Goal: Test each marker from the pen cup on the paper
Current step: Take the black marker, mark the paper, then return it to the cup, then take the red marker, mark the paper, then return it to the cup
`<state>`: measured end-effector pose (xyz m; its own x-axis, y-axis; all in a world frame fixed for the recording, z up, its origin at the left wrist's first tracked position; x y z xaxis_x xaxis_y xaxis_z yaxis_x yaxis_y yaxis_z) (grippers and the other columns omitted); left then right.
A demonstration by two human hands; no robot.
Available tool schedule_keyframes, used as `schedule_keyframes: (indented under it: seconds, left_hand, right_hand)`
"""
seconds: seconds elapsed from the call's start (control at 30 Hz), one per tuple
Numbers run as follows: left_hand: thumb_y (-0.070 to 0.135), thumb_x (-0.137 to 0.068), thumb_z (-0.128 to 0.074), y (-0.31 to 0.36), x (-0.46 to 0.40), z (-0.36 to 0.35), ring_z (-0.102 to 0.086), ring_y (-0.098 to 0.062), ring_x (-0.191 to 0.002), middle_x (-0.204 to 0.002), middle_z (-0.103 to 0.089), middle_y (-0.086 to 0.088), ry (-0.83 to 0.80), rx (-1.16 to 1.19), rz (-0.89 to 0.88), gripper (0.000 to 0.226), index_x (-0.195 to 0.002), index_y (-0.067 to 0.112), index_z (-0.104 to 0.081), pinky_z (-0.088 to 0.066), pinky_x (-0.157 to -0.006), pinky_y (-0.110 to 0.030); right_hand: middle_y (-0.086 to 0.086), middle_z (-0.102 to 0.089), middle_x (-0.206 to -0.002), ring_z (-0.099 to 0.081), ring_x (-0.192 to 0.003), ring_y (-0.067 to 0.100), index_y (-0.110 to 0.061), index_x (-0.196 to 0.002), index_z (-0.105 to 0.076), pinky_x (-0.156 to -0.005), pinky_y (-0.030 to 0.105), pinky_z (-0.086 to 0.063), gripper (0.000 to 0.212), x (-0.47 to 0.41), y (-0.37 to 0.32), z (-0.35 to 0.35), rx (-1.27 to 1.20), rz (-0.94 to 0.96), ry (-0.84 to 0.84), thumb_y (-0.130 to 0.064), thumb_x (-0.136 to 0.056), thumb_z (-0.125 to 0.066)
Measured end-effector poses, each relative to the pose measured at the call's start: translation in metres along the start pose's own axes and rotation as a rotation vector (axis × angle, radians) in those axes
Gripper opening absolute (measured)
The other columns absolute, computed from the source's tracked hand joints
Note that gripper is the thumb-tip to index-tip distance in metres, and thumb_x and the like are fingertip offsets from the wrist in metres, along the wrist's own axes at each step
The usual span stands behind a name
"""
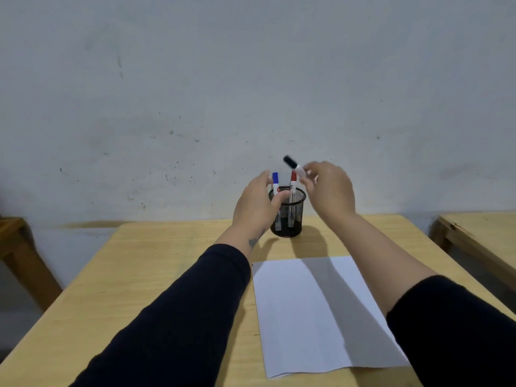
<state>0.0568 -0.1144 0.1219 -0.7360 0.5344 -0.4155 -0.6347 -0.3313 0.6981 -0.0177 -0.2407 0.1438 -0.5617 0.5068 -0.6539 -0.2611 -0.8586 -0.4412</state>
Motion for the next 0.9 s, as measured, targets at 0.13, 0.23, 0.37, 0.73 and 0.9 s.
schedule_keyframes:
  seconds: [0.13, 0.23, 0.37, 0.73, 0.9]
  left_hand:
    - [0.037, -0.087, -0.065, -0.014, -0.013, -0.023, -0.038, -0.019, -0.133, -0.146, -0.040, -0.003, -0.046, -0.064, 0.083, 0.068, -0.142, 0.013, -0.032, -0.034, -0.096, -0.028]
    - [0.042, -0.079, -0.073, -0.029, -0.024, -0.041, -0.036, -0.020, -0.135, -0.149, -0.033, -0.003, -0.077, -0.032, 0.177, 0.084, -0.143, 0.012, -0.028, -0.035, -0.097, -0.030]
    - [0.049, -0.063, -0.080, -0.042, -0.040, -0.060, -0.050, -0.022, -0.118, -0.131, -0.047, -0.003, -0.061, -0.007, 0.208, 0.082, -0.128, 0.018, -0.041, -0.048, -0.093, -0.041]
    - [0.037, -0.069, -0.079, -0.057, -0.043, -0.079, -0.056, -0.019, -0.105, -0.119, -0.057, -0.003, -0.021, 0.103, 0.153, 0.071, -0.129, 0.016, -0.047, -0.043, -0.079, -0.028]
    - [0.040, -0.068, -0.081, -0.060, -0.044, -0.082, -0.058, -0.017, -0.103, -0.118, -0.056, 0.000, -0.014, 0.117, 0.160, 0.072, -0.128, 0.020, -0.047, -0.051, -0.086, -0.034]
  right_hand:
    - [0.001, -0.066, -0.084, -0.062, -0.074, 0.019, -0.015, -0.108, -0.064, -0.069, 0.031, -0.049, 0.021, -0.038, 0.004, 0.004, -0.297, -0.228, 0.064, -0.025, -0.092, -0.058]
    - [0.000, -0.064, -0.082, -0.061, -0.075, 0.016, -0.014, -0.104, -0.066, -0.071, 0.028, -0.049, 0.021, -0.054, 0.011, -0.011, -0.353, -0.332, 0.057, -0.026, -0.089, -0.060]
    - [0.001, -0.064, -0.085, -0.063, -0.079, 0.019, -0.009, -0.106, -0.068, -0.073, 0.028, -0.048, 0.024, -0.048, 0.029, -0.046, -0.328, -0.440, -0.068, -0.022, -0.088, -0.059]
    - [0.010, -0.066, -0.109, -0.060, -0.107, 0.032, -0.021, -0.102, -0.068, -0.086, 0.042, -0.053, 0.033, -0.021, 0.059, -0.098, -0.211, -0.571, -0.220, -0.032, -0.072, -0.061]
    - [0.004, -0.068, -0.103, -0.062, -0.101, 0.029, -0.027, -0.079, -0.059, -0.082, 0.045, -0.055, 0.022, -0.033, 0.058, -0.102, -0.284, -0.615, -0.277, -0.038, -0.060, -0.060]
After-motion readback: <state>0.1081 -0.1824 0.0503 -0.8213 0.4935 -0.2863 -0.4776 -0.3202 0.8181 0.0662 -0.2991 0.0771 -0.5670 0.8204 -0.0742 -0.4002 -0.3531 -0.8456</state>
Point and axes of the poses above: each hand's wrist, its own x-axis away from the middle knuckle, its own z-axis out of the back of the hand, y = z × x, the point moved 3 cm from there along -x, towards the middle knuckle
